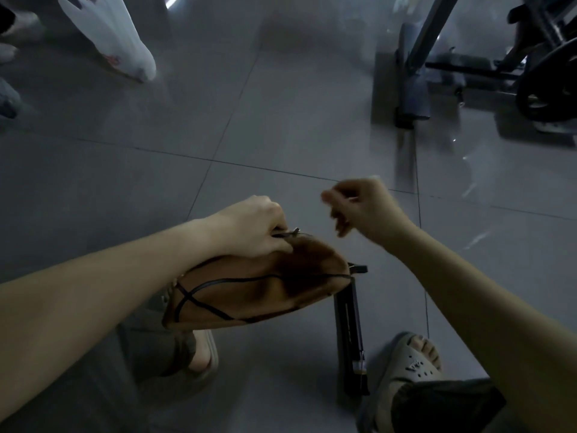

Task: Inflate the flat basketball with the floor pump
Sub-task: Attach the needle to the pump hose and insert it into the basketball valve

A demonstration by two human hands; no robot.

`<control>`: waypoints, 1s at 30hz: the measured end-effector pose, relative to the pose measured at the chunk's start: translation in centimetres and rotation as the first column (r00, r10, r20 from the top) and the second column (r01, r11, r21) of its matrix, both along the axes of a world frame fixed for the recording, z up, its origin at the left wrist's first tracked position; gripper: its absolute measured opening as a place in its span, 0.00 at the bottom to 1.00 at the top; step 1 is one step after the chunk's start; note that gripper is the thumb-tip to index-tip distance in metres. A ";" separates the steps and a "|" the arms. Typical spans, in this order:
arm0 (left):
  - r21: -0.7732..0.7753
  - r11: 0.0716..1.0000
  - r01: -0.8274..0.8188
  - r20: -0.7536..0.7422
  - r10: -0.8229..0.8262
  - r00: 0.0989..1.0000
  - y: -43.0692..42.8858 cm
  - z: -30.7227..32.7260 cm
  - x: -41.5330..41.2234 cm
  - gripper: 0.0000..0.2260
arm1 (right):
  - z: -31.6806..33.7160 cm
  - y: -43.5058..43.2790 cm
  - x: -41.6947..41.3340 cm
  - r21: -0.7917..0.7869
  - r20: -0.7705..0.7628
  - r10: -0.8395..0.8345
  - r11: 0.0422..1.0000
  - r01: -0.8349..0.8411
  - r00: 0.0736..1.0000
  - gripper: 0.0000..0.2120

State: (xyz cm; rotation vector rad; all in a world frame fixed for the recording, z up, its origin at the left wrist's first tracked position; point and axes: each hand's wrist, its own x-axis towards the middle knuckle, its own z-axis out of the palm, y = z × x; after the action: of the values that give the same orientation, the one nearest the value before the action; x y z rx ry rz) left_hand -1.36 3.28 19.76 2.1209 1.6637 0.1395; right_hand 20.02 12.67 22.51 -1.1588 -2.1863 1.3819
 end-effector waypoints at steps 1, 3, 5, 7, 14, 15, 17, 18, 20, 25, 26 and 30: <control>-0.007 1.000 -0.019 -0.033 0.018 0.999 0.2 -1.3 -0.3 0.21 | -0.7 1.6 0.7 -0.067 -0.025 -0.146 0.987 0.144 0.989 0.11; -0.043 0.995 -0.085 -0.084 0.082 0.993 0.1 -4.3 -0.9 0.21 | -3.9 4.2 2.3 -0.185 0.092 -0.326 0.923 0.338 0.941 0.10; -0.117 0.975 -0.191 -0.135 0.175 0.975 -0.2 -7.8 -1.3 0.18 | -9.1 5.2 3.9 -0.256 0.347 -0.319 0.873 0.416 0.882 0.09; -0.174 0.936 -0.305 -0.173 0.276 0.946 -0.6 -11.5 -1.4 0.15 | -15.6 4.9 5.2 -0.270 0.568 -0.198 0.872 0.408 0.799 0.08; -0.190 0.836 -0.515 -0.233 0.471 0.851 -3.2 -20.7 -0.7 0.13 | -31.4 -1.1 7.1 -0.331 0.653 -0.093 0.858 0.393 0.752 0.24; -0.177 0.817 -0.549 -0.223 0.510 0.831 -3.3 -21.3 -0.5 0.13 | -32.6 -1.6 7.4 -0.339 0.659 -0.110 0.840 0.424 0.744 0.28; -0.140 0.793 -0.593 -0.203 0.564 0.801 -3.5 -22.6 -0.3 0.14 | -34.9 -2.3 7.8 -0.360 0.687 -0.131 0.793 0.492 0.715 0.32; -0.136 0.782 -0.609 -0.186 0.583 0.791 -3.5 -22.9 -0.2 0.15 | -35.6 -2.7 8.1 -0.334 0.711 -0.145 0.792 0.511 0.689 0.32; -0.159 0.748 -0.645 -0.162 0.624 0.764 -3.8 -23.4 -0.2 0.16 | -36.9 -3.3 8.4 -0.251 0.747 -0.173 0.820 0.514 0.641 0.28; -0.175 0.695 -0.698 -0.114 0.690 0.715 -4.6 -24.0 -0.7 0.16 | -36.0 -4.4 7.4 -0.318 0.650 -0.203 0.803 0.504 0.733 0.11; -0.178 0.683 -0.709 -0.086 0.707 0.702 -4.7 -24.1 -0.8 0.15 | -35.4 -4.5 6.9 -0.331 0.604 -0.247 0.787 0.521 0.758 0.08; -0.175 0.649 -0.740 0.037 0.756 0.654 -5.1 -24.2 -0.4 0.11 | -31.9 -3.9 4.9 -0.415 0.433 -0.372 0.726 0.548 0.821 0.05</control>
State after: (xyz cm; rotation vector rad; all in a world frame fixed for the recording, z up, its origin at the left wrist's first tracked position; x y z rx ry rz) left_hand -1.73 -1.84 -4.46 1.1568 2.3052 0.3610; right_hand 24.95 8.81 -9.42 -2.1016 -1.5120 1.6778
